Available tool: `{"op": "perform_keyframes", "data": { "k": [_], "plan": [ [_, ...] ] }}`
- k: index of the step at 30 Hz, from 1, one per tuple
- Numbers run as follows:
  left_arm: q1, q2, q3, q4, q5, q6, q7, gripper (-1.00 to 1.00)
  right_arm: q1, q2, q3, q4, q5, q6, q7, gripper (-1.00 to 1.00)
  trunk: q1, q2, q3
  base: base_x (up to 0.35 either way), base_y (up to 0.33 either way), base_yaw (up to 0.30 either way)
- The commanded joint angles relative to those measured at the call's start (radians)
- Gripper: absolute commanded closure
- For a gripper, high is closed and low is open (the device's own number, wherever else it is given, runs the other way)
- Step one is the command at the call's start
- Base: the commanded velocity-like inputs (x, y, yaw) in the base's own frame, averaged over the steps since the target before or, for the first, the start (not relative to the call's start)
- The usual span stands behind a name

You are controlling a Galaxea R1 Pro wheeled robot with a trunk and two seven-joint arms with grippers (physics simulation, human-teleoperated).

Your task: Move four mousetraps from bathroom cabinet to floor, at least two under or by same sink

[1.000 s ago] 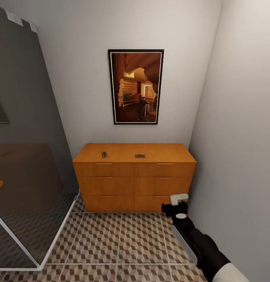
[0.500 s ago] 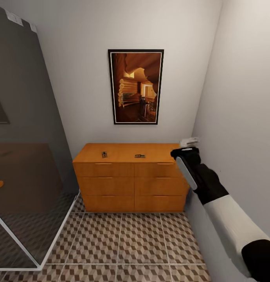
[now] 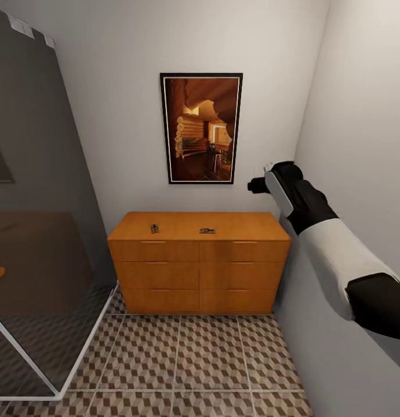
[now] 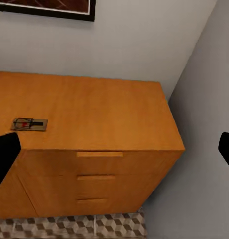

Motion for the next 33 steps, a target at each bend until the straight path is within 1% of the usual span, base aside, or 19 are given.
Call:
{"op": "perform_keyframes", "data": {
  "k": [1, 3, 4, 7, 18, 23, 33],
  "plan": [
    [-0.002, -0.001, -0.008, 0.005, 0.004, -0.006, 0.004, -1.0, 0.001, 0.0, 0.005, 0.002, -0.009, 0.004, 0.005, -1.0, 0.001, -0.002, -0.002, 0.0, 0.0, 0.0],
    [-0.002, -0.001, -0.008, 0.005, 0.004, -0.006, 0.004, -1.0, 0.012, 0.002, 0.005, 0.006, -0.01, 0.004, 0.029, -1.0, 0.001, -0.002, -0.002, 0.0, 0.0, 0.0],
    [-0.001, -0.001, -0.008, 0.005, 0.004, -0.006, 0.005, -1.0, 0.029, 0.003, 0.005, 0.009, -0.011, 0.005, 0.047, -1.0, 0.001, -0.002, -0.002, 0.0, 0.0, 0.0],
    [-0.001, -0.001, -0.008, 0.005, 0.004, -0.006, 0.005, -1.0, 0.066, 0.003, 0.005, 0.012, -0.011, 0.003, 0.067, -1.0, 0.001, -0.002, -0.002, 0.0, 0.0, 0.0],
    [0.0, -0.001, -0.008, 0.004, 0.004, -0.006, 0.005, -1.0, 0.097, 0.003, 0.005, 0.015, -0.01, -0.003, 0.084, -1.0, 0.001, -0.002, -0.002, 0.025, 0.0, 0.0],
    [0.001, -0.001, -0.008, 0.004, 0.004, -0.006, 0.005, -1.0, 0.1, 0.003, 0.006, 0.02, -0.01, -0.004, 0.086, -1.0, 0.001, -0.002, -0.002, 0.208, 0.033, 0.0],
    [0.001, -0.001, -0.008, 0.004, 0.004, -0.006, 0.005, -1.0, 0.101, 0.004, 0.005, 0.063, -0.011, -0.009, 0.088, -1.0, 0.001, -0.002, -0.002, 0.291, 0.085, 0.0]
  ]
}}
